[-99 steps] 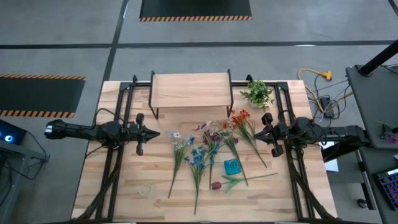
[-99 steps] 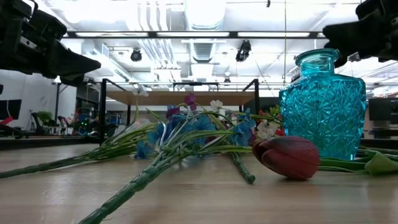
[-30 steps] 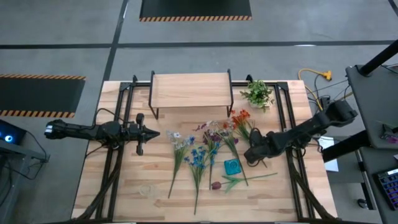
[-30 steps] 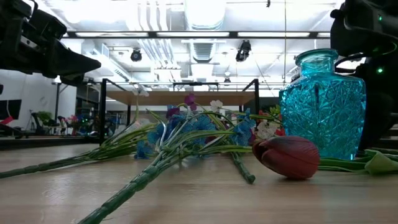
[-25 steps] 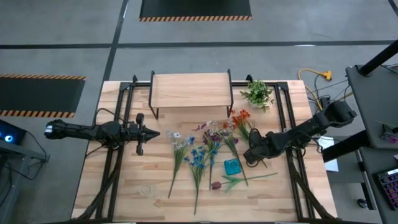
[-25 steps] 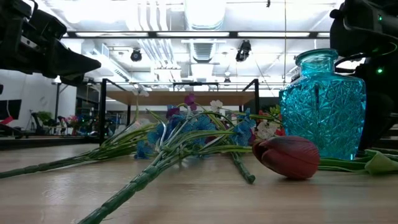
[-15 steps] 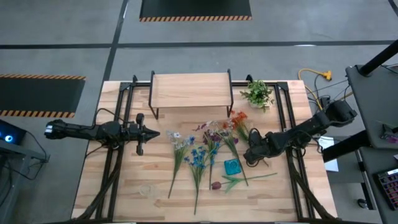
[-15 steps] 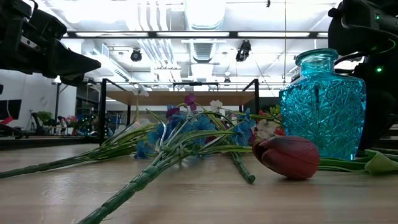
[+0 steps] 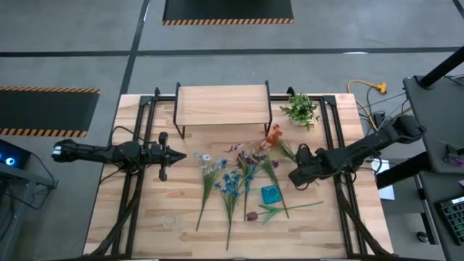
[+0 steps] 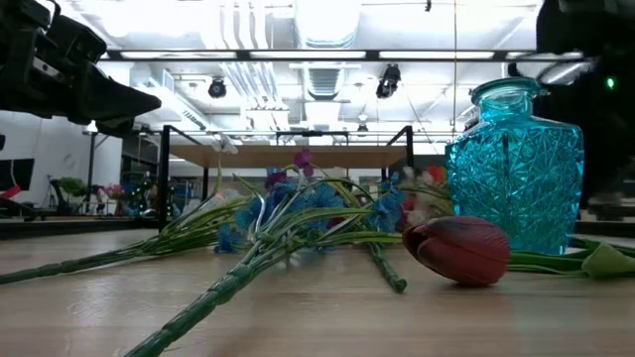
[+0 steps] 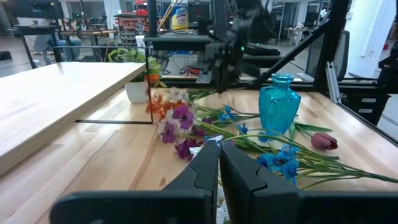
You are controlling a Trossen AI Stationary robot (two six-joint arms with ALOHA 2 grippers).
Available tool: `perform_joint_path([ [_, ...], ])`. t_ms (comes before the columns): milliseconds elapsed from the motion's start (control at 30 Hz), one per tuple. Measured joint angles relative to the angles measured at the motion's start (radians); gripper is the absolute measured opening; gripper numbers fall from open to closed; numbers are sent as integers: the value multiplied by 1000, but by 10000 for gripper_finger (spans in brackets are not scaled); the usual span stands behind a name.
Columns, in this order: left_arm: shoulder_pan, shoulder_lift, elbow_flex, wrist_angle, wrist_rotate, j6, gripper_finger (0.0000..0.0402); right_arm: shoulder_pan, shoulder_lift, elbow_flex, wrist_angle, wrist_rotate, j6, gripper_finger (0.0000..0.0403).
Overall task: Pick and place flowers into a vace then onto a shelf
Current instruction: Put the orange flowers into the blue vase
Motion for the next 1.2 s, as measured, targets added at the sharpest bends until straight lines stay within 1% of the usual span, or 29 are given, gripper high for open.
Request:
perform_joint_path([
  [200,0,0,0,0,0,0,0,0,-107,48,-2,69,-75,13],
  [567,0,0,0,0,0,0,0,27,-231,169,3,61,-283,12],
  [633,0,0,0,0,0,0,0,35,-247,190,16,78,-318,12],
  [700,0,0,0,0,0,0,0,46,-258,198,52,120,-356,12],
  [867,0,0,0,0,-1,0,0,81,-259,183,245,248,-498,12],
  [1000,0,0,0,0,-1,0,0,114,-233,159,475,318,-686,12],
  [1133,0,0,0,0,-1,0,0,141,-198,102,782,329,-867,12],
  [1200,0,0,0,0,-1,0,0,155,-176,55,977,334,-949,12],
])
